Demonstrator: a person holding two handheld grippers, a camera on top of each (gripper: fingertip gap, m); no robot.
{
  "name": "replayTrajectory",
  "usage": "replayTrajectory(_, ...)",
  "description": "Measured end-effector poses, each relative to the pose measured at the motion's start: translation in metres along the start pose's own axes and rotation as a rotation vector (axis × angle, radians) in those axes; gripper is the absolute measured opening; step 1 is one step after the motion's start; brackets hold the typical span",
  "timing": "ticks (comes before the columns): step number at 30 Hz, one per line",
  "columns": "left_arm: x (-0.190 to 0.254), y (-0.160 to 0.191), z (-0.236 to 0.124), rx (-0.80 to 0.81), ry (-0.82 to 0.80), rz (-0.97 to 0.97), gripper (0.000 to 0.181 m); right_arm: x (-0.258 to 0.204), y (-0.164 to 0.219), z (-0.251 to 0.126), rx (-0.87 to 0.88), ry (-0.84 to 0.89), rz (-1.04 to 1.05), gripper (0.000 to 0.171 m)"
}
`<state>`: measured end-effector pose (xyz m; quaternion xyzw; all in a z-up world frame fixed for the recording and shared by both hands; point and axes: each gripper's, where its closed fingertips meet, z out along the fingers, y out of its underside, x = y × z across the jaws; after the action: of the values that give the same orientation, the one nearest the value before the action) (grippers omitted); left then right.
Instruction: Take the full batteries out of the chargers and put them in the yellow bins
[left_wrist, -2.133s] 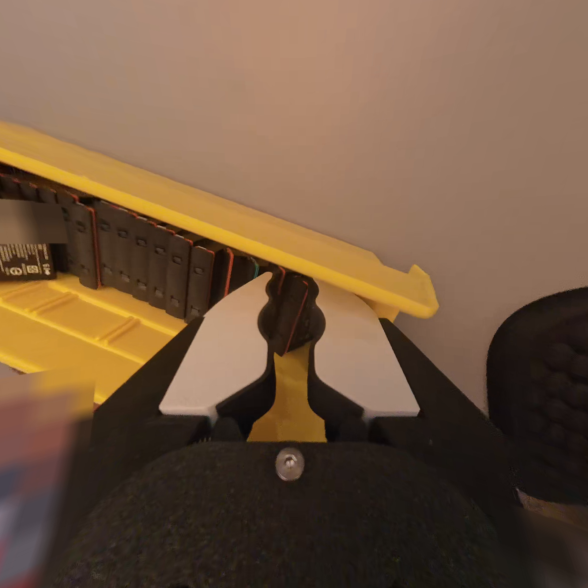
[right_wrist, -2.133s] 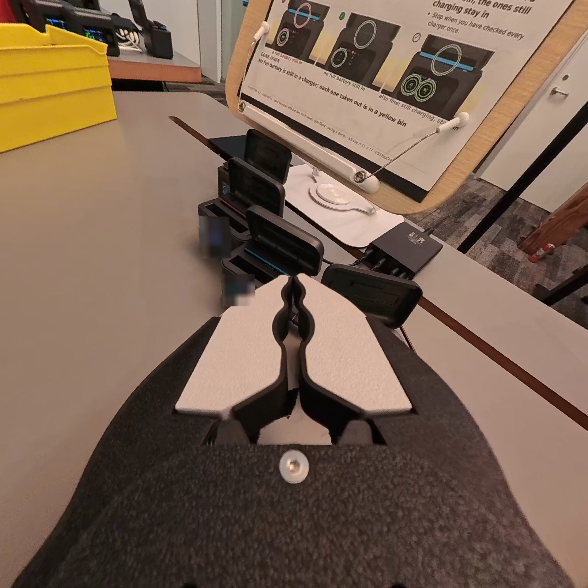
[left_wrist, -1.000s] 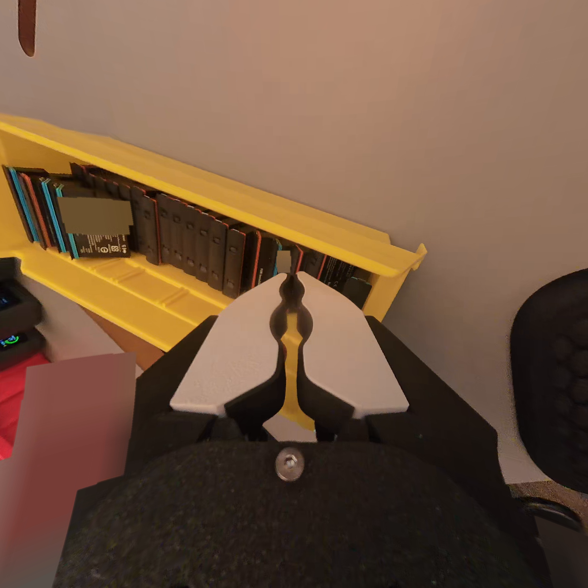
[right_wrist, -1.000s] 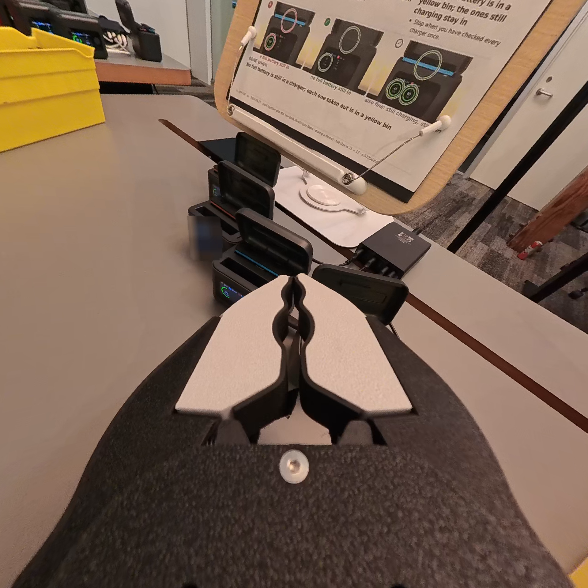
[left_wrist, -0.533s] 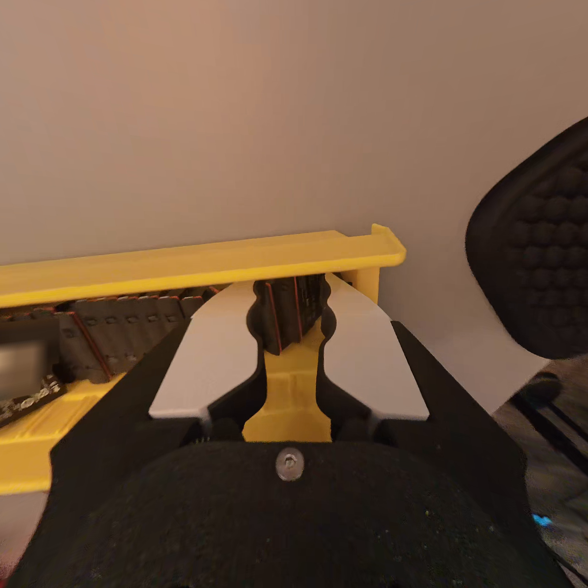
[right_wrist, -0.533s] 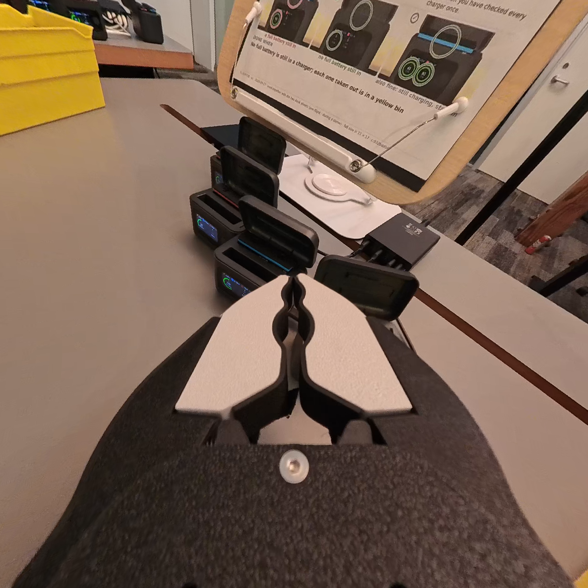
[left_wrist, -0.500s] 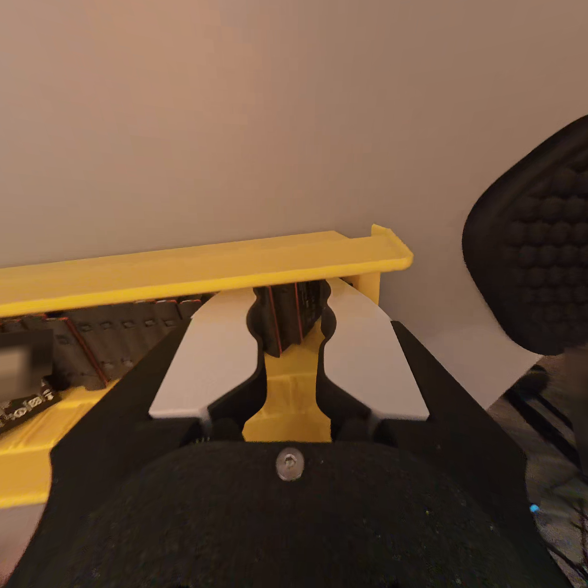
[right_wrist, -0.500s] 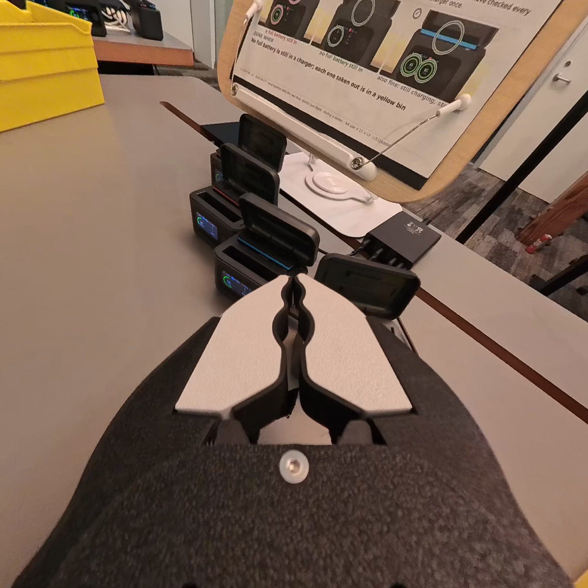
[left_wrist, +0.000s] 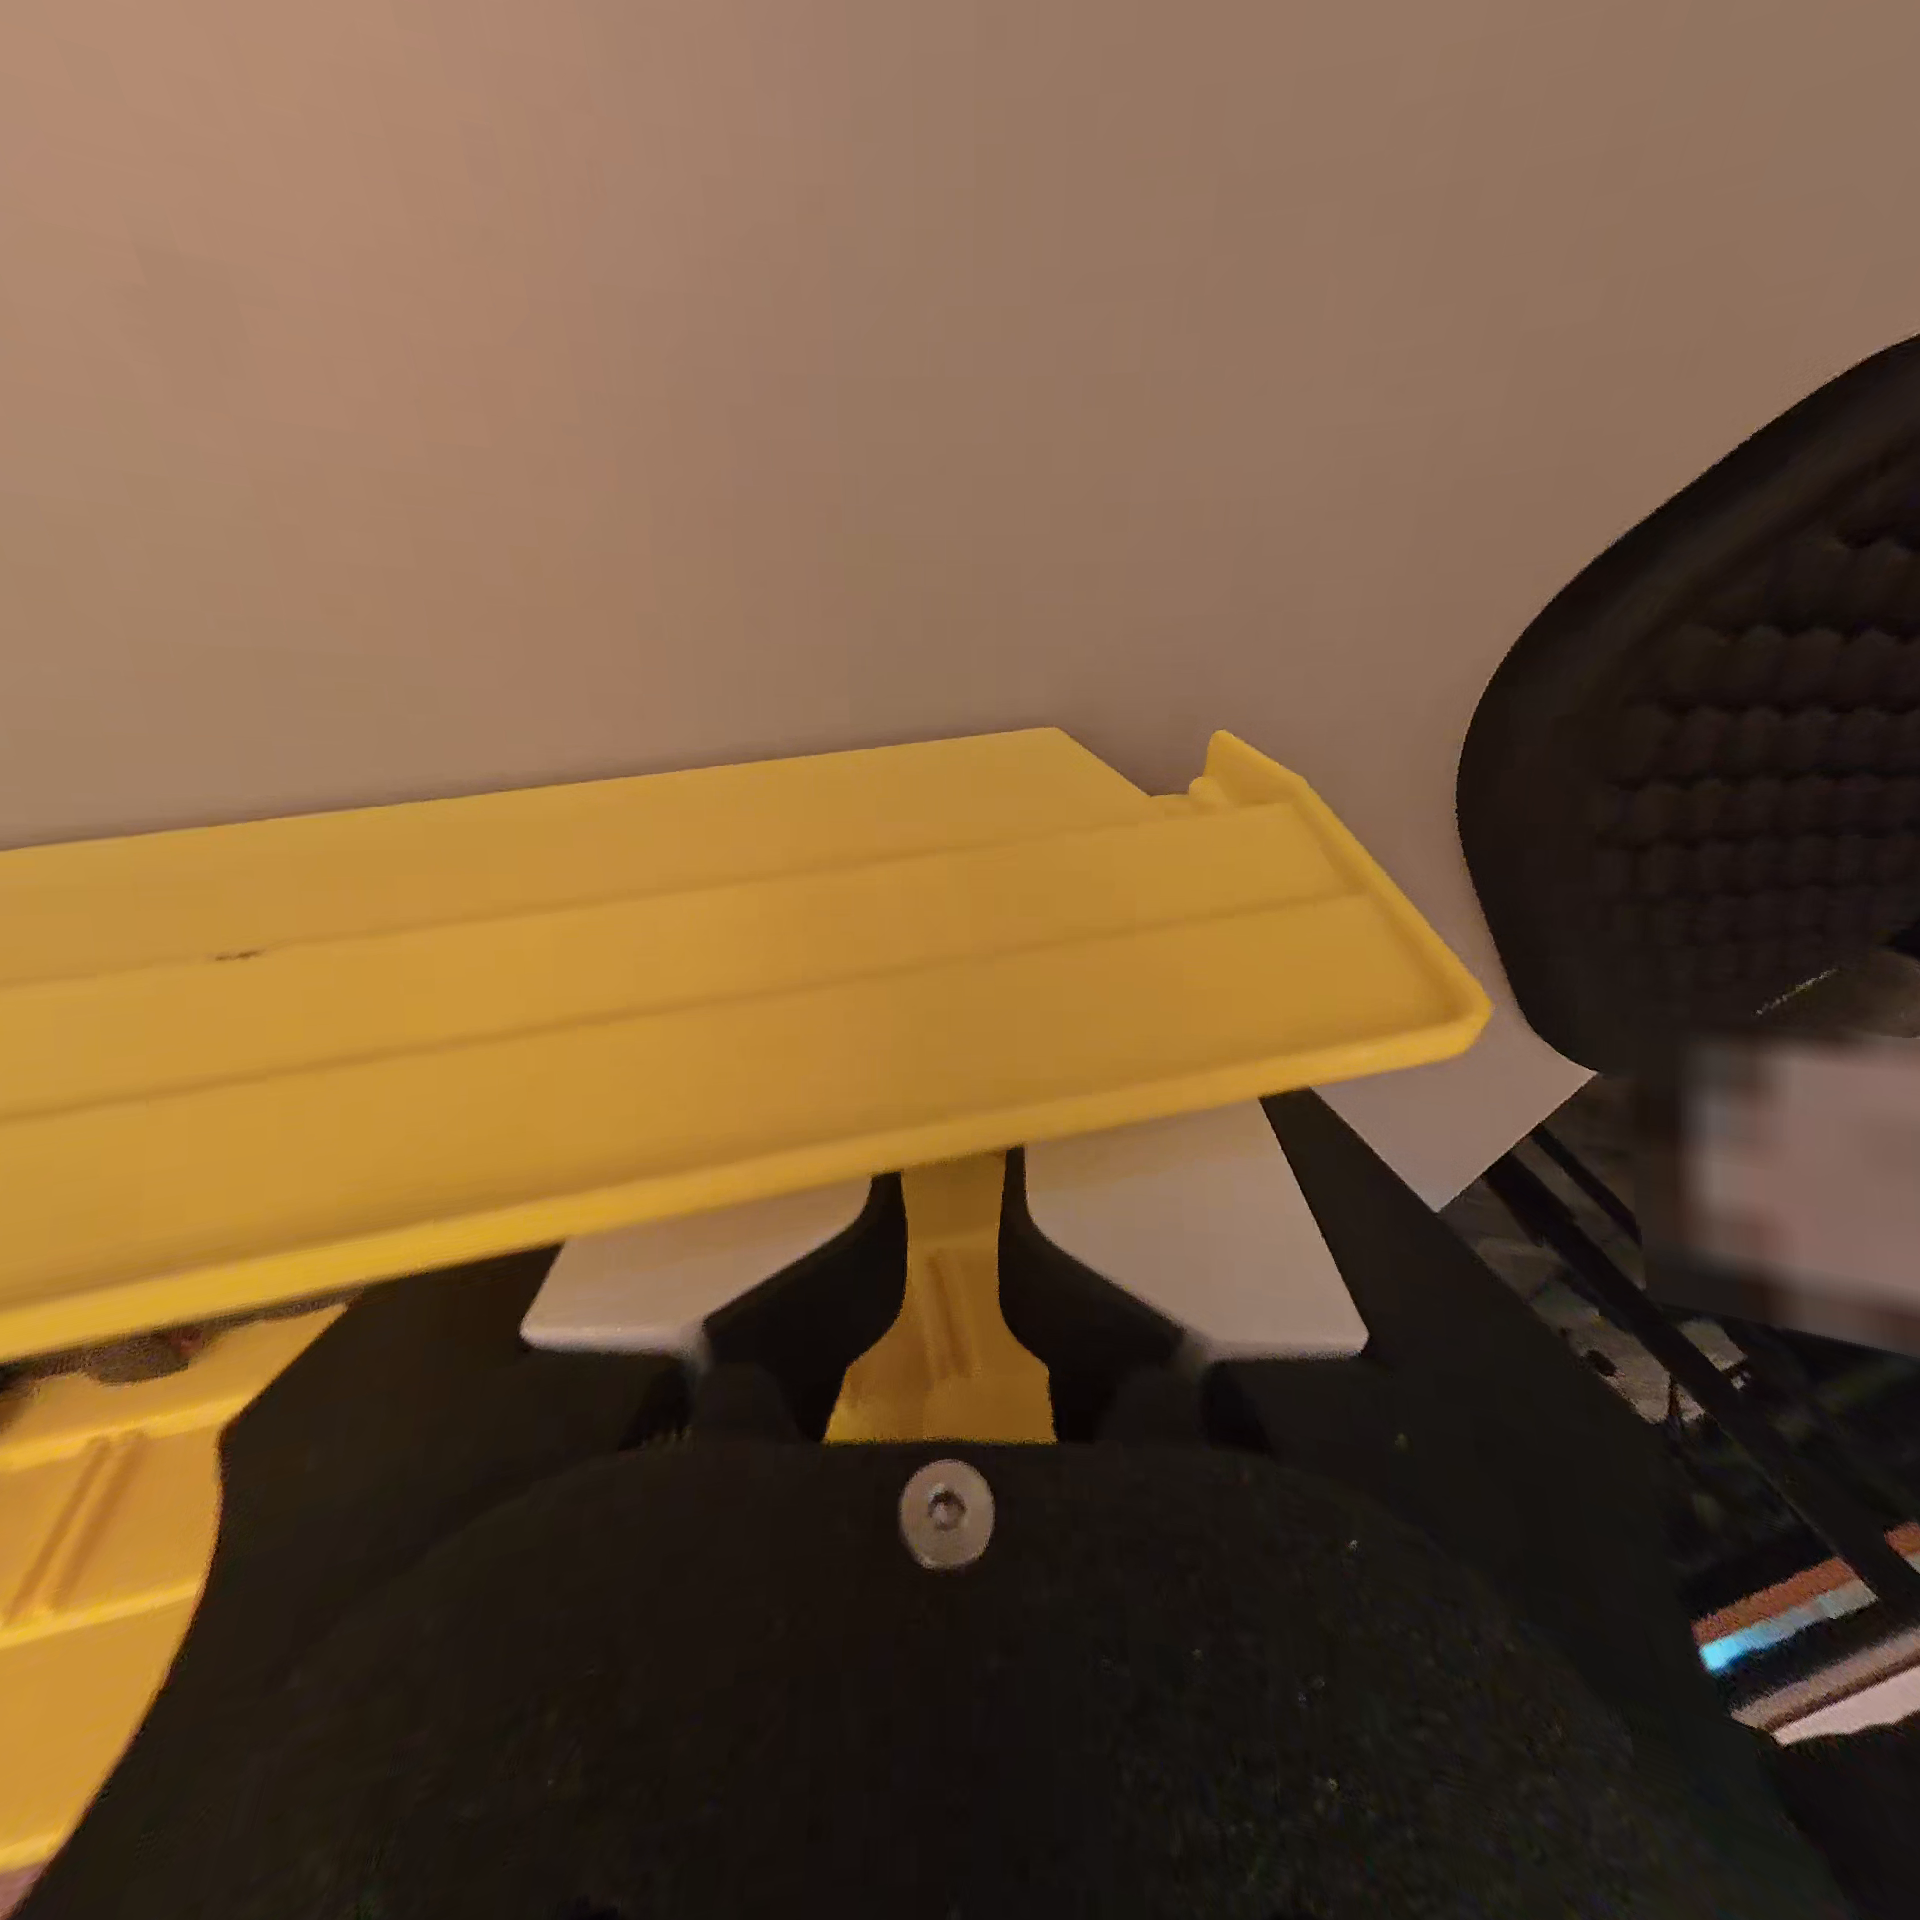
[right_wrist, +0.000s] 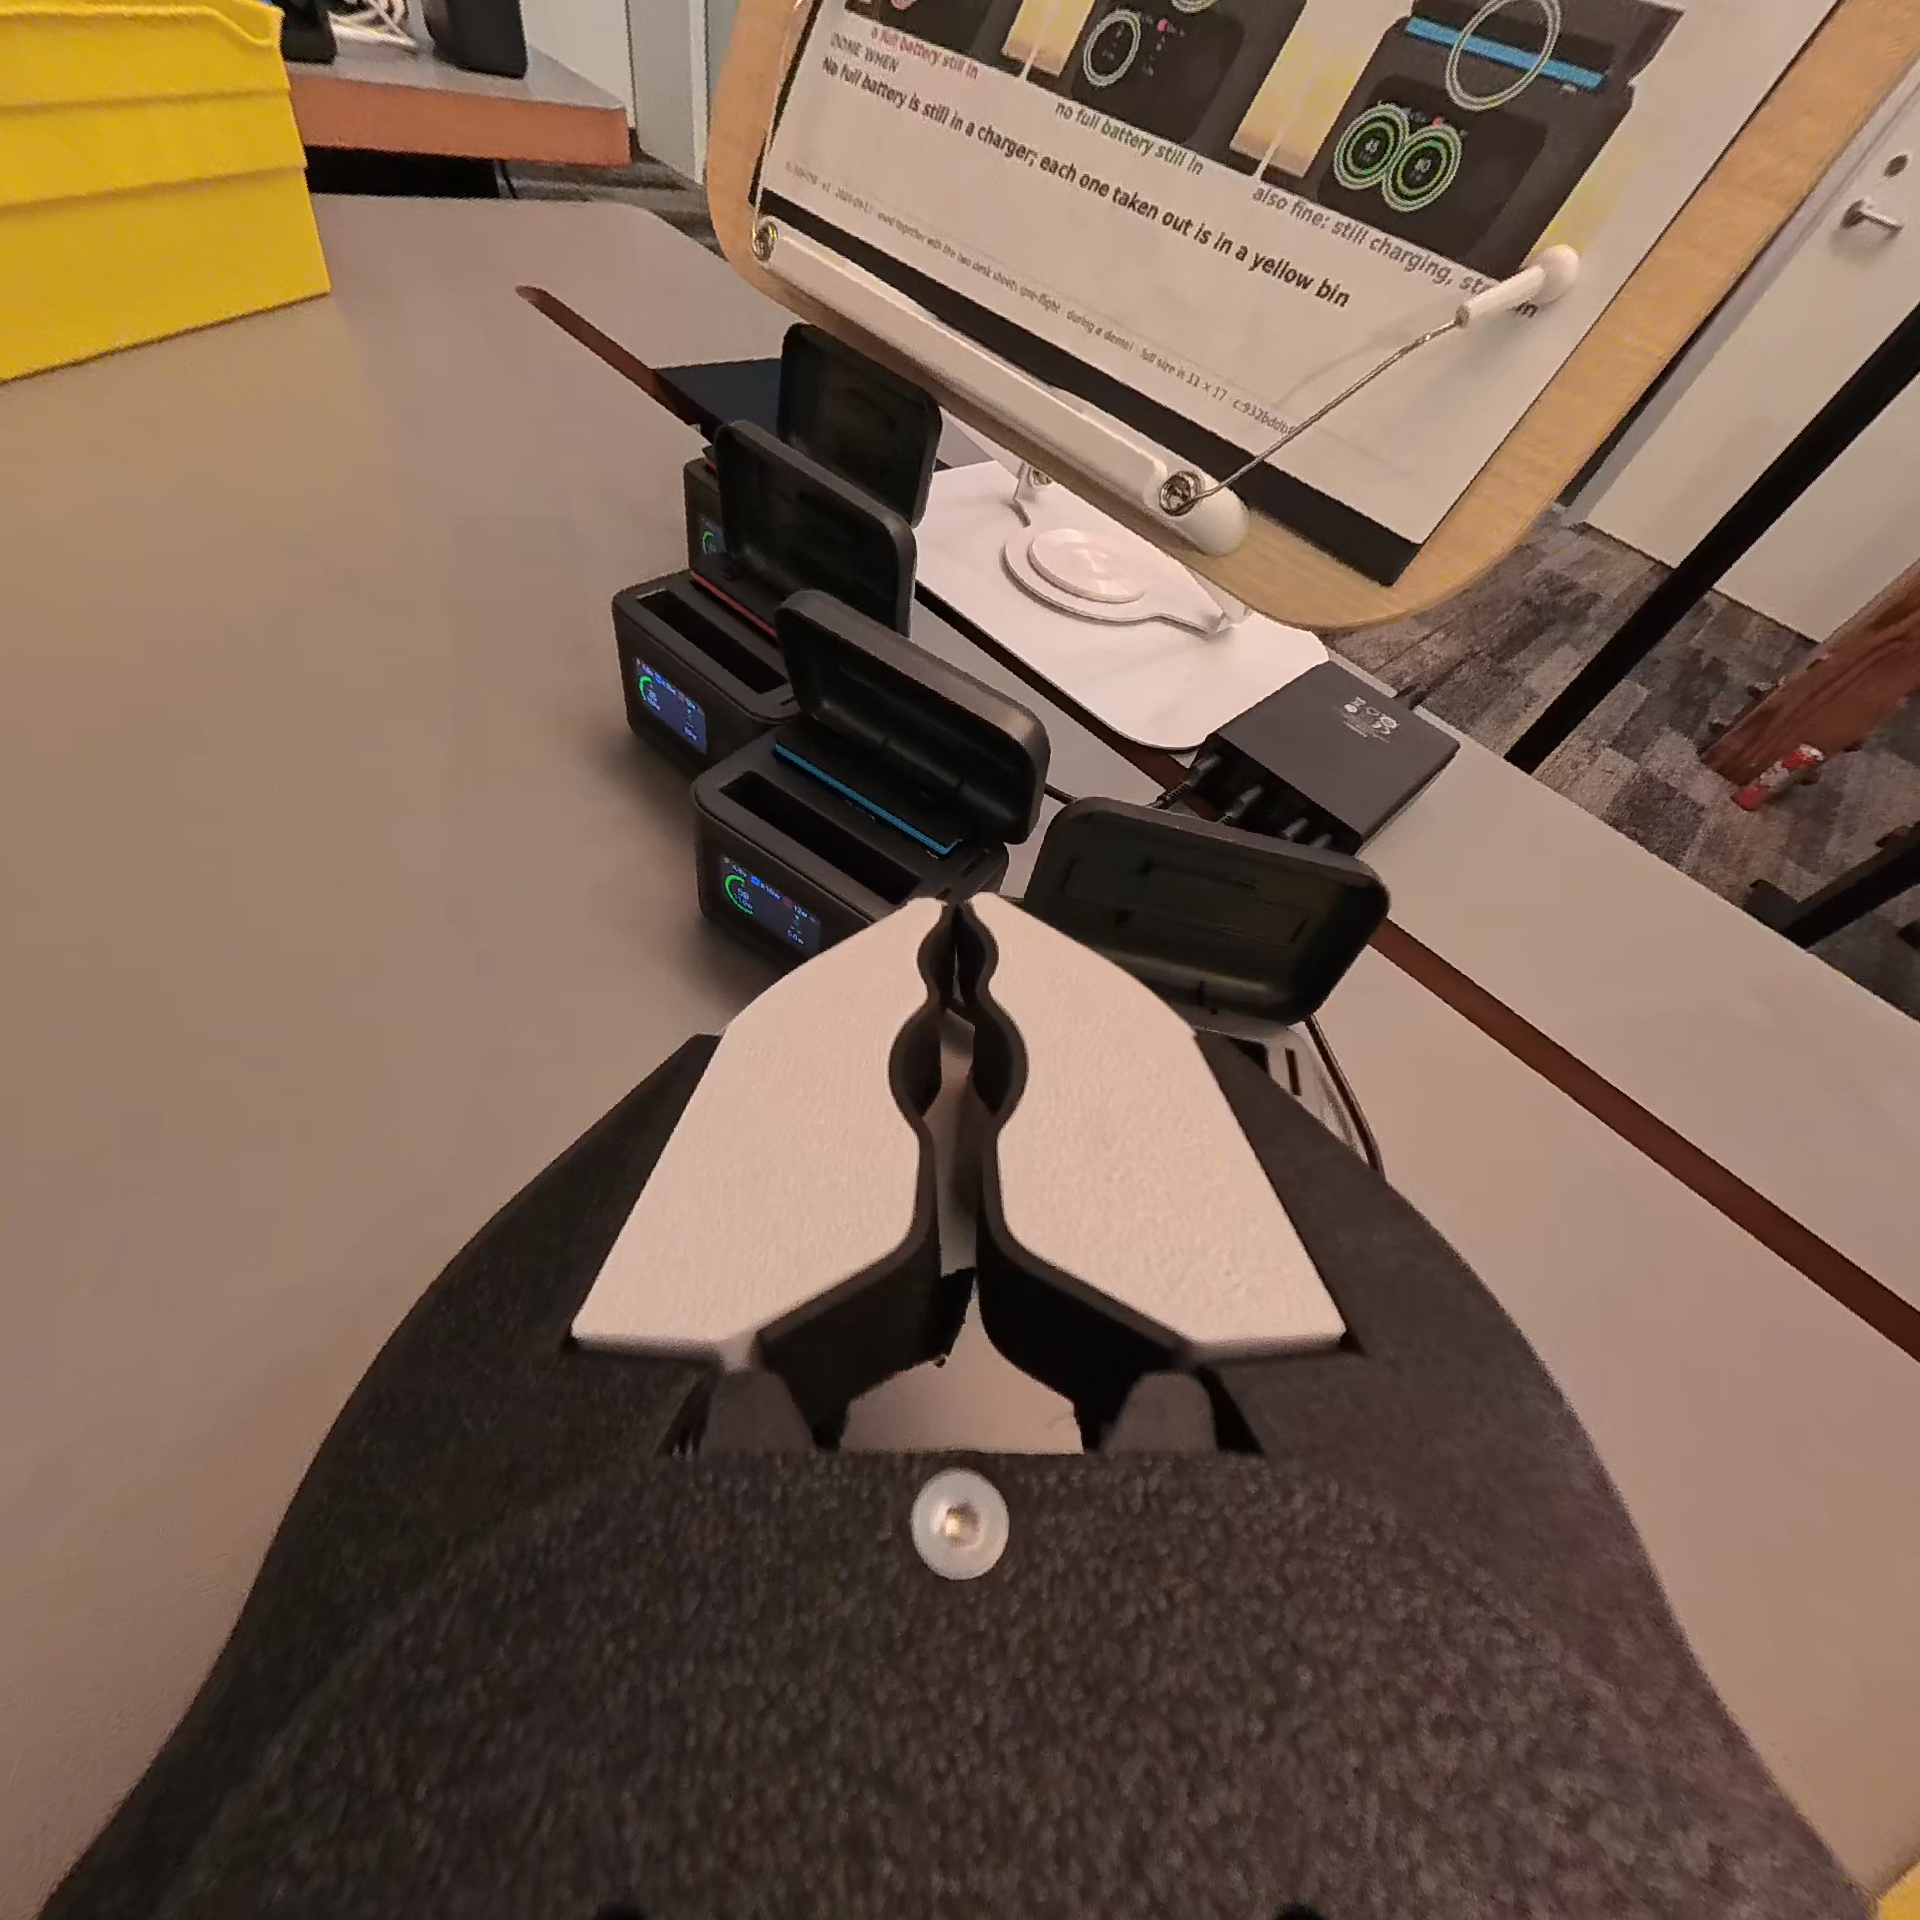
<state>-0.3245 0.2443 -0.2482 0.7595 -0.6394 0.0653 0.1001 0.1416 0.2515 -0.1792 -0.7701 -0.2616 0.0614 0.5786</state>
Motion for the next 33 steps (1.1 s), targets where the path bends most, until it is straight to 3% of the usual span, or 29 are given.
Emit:
replayTrajectory(1, 0.000, 0.000, -0.003, 0.006, -0.015, 0.007, 0.016, 0.000, -0.001, 0.000, 0.003, 0.000, 0.004, 0.000)
replayTrajectory(11, -0.009, 0.010, -0.080, 0.244, -0.191, -0.082, 0.016, -0.001, -0.007, -0.003, 0.023, -0.002, 0.005, 0.000)
replayTrajectory(16, 0.017, -0.025, -0.139, 0.521, -0.235, -0.014, 0.016, -0.006, -0.017, -0.005, 0.056, -0.026, 0.008, 0.000)
replayTrajectory(19, 0.047, -0.063, -0.157, 0.611, -0.246, 0.105, 0.016, -0.020, -0.031, -0.009, 0.091, -0.082, -0.002, 0.000)
replayTrajectory(28, 0.111, -0.197, -0.124, 0.804, -0.260, 0.345, 0.015, -0.063, -0.079, -0.036, 0.156, -0.279, -0.047, 0.009)
replayTrajectory(33, 0.135, -0.263, -0.087, 0.870, -0.181, 0.409, 0.015, -0.095, -0.067, -0.043, 0.065, -0.403, -0.083, 0.021)
